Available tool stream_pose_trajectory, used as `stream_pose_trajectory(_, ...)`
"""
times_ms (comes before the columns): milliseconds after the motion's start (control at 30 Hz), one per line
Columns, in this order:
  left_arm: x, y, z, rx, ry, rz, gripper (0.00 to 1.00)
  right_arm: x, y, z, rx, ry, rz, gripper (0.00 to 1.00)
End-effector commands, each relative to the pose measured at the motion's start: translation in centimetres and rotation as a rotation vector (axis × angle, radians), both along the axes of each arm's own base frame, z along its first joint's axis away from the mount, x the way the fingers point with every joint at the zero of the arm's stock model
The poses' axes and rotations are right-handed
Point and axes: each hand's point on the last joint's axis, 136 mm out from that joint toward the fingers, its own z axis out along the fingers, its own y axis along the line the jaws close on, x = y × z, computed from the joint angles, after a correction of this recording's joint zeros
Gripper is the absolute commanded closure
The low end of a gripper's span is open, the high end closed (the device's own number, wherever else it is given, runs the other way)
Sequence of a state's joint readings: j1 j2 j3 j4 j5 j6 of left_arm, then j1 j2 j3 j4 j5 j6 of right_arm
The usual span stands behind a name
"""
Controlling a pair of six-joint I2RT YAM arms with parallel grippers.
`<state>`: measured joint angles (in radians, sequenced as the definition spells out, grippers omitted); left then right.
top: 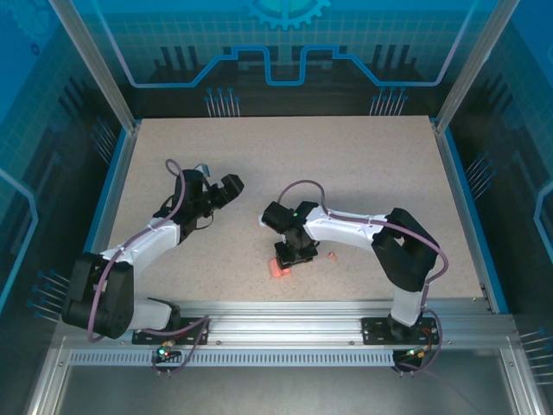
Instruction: Insert the wireless bluetooth earbuds into the charging case
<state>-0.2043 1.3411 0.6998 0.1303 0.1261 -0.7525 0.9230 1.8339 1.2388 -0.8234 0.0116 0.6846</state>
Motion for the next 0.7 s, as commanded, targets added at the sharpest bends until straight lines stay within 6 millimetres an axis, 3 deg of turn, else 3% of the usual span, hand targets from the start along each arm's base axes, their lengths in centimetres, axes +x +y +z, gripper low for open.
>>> stream_pose_trajectory(0, -0.1, 0.7, 0.6, 0.021, -0.018, 0.003, 0.01, -1.1, 0.2, -0.1, -0.023, 0.025, 0.024, 0.59)
stream_pose_trajectory(667, -0.2, 0.4, 1.3, -0.005, -0.035, -0.004, 0.01, -0.7, 0.0, -2.2, -0.048, 0.039, 0.021, 0.65)
